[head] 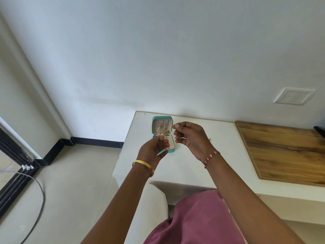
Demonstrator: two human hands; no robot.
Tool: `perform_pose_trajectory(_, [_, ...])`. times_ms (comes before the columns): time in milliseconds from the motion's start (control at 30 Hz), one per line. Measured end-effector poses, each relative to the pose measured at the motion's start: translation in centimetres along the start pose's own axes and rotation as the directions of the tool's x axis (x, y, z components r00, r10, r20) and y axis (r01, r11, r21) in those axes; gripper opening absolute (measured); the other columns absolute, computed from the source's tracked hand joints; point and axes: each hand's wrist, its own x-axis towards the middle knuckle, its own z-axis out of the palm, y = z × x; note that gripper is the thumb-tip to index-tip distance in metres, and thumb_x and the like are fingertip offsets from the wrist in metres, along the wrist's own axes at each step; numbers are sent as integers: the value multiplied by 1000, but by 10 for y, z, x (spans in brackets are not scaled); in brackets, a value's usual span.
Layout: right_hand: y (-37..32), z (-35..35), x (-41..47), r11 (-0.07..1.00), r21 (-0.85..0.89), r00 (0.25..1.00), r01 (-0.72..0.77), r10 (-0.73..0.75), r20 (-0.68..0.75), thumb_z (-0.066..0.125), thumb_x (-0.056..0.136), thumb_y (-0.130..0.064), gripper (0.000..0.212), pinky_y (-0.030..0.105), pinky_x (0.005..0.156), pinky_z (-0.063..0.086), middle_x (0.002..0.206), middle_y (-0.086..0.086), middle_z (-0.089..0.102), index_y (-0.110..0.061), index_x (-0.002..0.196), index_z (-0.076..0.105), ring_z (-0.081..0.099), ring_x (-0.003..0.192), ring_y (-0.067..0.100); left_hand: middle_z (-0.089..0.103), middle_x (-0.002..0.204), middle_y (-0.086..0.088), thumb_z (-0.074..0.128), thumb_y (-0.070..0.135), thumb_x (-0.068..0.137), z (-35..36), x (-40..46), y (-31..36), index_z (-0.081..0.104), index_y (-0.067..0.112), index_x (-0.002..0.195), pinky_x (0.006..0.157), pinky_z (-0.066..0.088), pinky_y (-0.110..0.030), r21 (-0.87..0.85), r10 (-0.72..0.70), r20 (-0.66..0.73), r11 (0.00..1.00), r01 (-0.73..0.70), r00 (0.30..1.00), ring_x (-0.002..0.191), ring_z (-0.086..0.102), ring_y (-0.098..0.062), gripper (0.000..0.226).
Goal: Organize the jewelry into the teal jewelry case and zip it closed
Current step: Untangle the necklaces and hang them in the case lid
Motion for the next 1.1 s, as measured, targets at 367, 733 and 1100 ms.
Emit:
perform_pose_trajectory(367, [27,-4,74,981,-182,998,-62,56,-36,58,86,-2,15,23,57,49,63,8,58,-7,74,66,53,56,15,65,102,-9,38,10,95,-21,75,-5,62,4,107,85,48,-36,246,46,-173,969,-2,984,95,59,-24,27])
perform_pose_trajectory(733, [84,0,164,954,-265,989,-141,127,-72,62,84,-8,6,32,67,51,65,8,60,-4,83,67,53,61,20,55,130,-7,57,11,87,-37,182,-9,50,14,126,90,43,-29,704,354,-233,704,-95,906,107,55,-20,40])
perform_pose_trajectory(1100, [123,18,203,943,-313,982,-117,62,-179,62,84,-6,17,14,60,54,81,9,68,0,99,67,64,65,11,62,121,-6,54,0,86,-49,230,-14,53,15,126,83,40,-13,819,395,-104,555,-147,913,105,58,-15,43])
